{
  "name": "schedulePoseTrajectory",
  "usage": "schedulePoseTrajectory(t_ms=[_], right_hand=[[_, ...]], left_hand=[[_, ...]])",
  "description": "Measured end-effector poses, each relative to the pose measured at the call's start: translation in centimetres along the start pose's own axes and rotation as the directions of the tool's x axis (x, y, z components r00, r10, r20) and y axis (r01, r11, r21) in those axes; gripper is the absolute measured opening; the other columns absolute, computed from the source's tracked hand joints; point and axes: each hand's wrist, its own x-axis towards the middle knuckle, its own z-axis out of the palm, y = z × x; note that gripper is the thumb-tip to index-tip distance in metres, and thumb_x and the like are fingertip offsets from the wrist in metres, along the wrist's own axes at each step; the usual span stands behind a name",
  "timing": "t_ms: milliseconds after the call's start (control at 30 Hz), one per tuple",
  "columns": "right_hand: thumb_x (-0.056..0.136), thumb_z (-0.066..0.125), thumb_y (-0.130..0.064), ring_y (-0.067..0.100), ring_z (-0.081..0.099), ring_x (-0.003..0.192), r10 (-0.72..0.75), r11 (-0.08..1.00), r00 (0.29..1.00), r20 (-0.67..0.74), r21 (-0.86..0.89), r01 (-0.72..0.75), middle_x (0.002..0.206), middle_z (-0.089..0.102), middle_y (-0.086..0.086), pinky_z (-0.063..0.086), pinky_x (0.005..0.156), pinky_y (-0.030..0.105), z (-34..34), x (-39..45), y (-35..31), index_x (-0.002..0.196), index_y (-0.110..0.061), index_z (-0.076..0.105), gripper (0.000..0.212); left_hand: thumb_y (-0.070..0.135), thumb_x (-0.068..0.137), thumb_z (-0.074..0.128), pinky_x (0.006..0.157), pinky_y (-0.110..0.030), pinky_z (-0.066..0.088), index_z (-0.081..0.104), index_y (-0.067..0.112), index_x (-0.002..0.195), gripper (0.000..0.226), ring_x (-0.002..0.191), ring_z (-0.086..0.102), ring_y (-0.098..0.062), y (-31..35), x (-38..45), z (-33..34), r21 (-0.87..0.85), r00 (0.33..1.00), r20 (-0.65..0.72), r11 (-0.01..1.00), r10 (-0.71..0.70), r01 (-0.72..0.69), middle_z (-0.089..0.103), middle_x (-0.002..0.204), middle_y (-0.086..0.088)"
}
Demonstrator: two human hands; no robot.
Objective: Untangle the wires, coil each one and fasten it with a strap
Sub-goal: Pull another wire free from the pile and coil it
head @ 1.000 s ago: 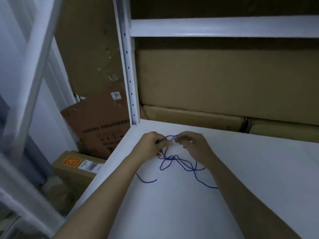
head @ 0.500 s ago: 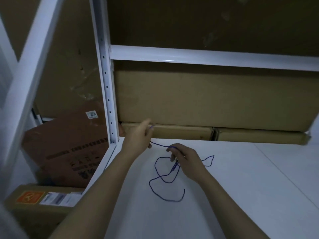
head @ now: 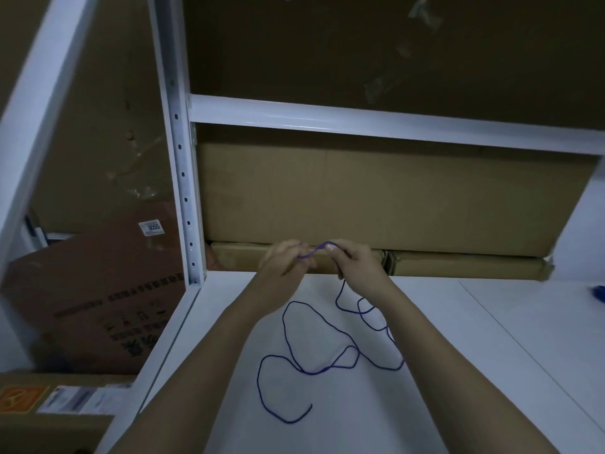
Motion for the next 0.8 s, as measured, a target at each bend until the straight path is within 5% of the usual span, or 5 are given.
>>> schedulePoseTrajectory(t_ms=[133,267,500,633,800], right_hand=[[0.102,0.043,-0.024,-0.003,0.041,0.046,0.048,0.999,0.995,0.087,-0.018,-0.046,0.046,0.046,-0.020,0.031,0.050,0.011,-0.7,0.8,0.9,0.100,-0.021,0.068,0.025],[0.102,0.039,-0.032,0.004,0.039,0.049,0.035,0.991,0.979,0.199,-0.136,-0.008,0.056,0.046,-0.008,0.034,0.057,0.024,-0.7,1.0,2.1,0.086,-0.009,0.063,0.037],[0.104,0.034,-0.029,0.007,0.037,0.039,0.105,0.994,0.861,0.497,-0.076,-0.078,0.055,0.045,-0.004,0.033,0.040,0.021,1.7,-2.8,4.7,0.103,-0.024,0.054,0.021],[0.104,0.034,-0.031,0.002,0.039,0.043,0.062,0.966,0.810,0.584,-0.237,0.098,0.058,0.044,-0.006,0.033,0.047,0.021,1.3,-4.9,5.0,0.113,-0.019,0.051,0.023],[0.100,0.046,-0.029,0.025,0.058,0.058,-0.382,0.625,0.736,0.558,-0.430,0.651,0.068,0.062,0.008,0.044,0.053,0.030,-1.3,-5.6,4.4,0.095,-0.009,0.060,0.026]], left_hand=[[0.024,0.104,0.037,0.103,-0.037,0.031,0.054,0.025,0.063,0.044,0.115,0.048,-0.012,0.5,0.2,0.2,0.128,0.996,-0.056,0.990,0.071,-0.063,0.062,0.104,0.003],[0.025,0.105,0.034,0.069,-0.026,0.046,0.048,0.013,0.068,0.041,0.049,0.042,-0.012,1.9,0.4,-0.2,-0.380,0.998,-0.001,0.923,-0.063,0.058,0.045,0.049,0.005],[0.014,0.106,0.027,0.048,-0.016,0.043,0.055,0.003,0.102,0.031,0.048,0.050,-0.005,2.8,1.1,0.8,-0.844,0.935,-0.019,0.507,-0.355,0.175,0.057,0.060,0.003],[0.018,0.106,0.025,0.094,-0.024,0.048,0.045,-0.002,0.129,0.036,0.110,0.062,-0.016,2.1,1.2,2.5,-0.836,0.936,-0.050,0.527,-0.349,0.152,0.061,0.121,-0.010],[0.025,0.102,0.040,0.104,-0.019,0.041,0.054,0.018,0.131,0.032,0.119,0.055,-0.001,0.9,0.5,4.8,-0.401,0.970,-0.093,0.900,-0.226,0.171,0.059,0.130,0.005]])
